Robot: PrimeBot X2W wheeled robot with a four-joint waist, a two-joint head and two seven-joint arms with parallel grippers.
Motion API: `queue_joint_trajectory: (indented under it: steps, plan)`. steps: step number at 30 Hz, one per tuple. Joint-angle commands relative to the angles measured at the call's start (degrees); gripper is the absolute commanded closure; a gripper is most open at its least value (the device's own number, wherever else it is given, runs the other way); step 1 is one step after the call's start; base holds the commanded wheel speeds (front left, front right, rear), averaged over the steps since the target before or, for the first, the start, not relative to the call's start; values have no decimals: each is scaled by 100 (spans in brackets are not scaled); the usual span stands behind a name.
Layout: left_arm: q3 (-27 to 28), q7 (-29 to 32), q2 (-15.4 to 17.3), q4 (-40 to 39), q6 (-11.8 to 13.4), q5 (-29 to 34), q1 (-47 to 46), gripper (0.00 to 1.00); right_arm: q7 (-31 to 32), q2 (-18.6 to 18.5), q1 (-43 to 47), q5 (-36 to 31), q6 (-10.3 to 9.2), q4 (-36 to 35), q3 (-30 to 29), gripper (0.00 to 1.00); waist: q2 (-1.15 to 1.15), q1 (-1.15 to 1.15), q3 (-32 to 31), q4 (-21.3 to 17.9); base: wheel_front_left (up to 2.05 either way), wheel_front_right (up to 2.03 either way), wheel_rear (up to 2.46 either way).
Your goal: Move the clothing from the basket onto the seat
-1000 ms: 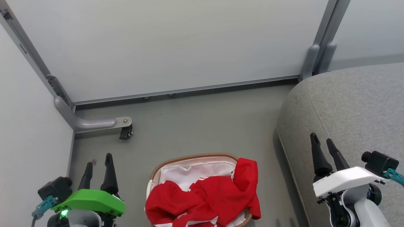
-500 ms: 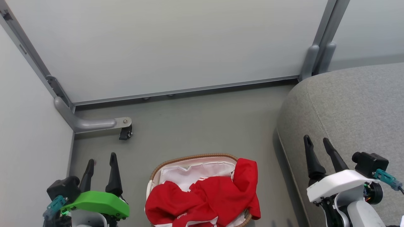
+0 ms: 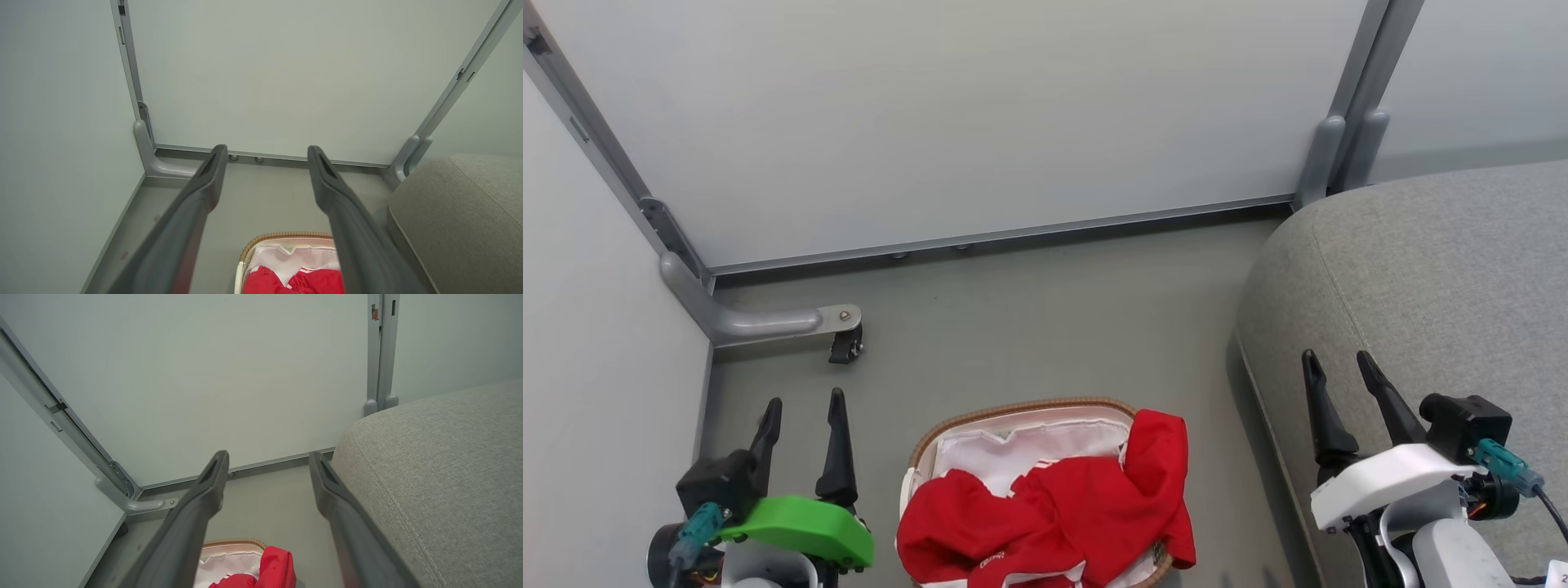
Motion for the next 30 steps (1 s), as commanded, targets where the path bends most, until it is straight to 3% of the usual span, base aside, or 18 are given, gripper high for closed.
queue_joint_trajectory:
  steps: [1,30]
  plan:
    - [-13,-68,-6,-52,-38,174,-50,0,-58,-15,-50,-150,2,-26,-14,0,0,0,-3,-7,0,0,0]
    - [-19,-389,-106,233,-151,1229,217,0,-388,0,39,-1306,1,136,43,0,0,0,83,-86,0,0,0]
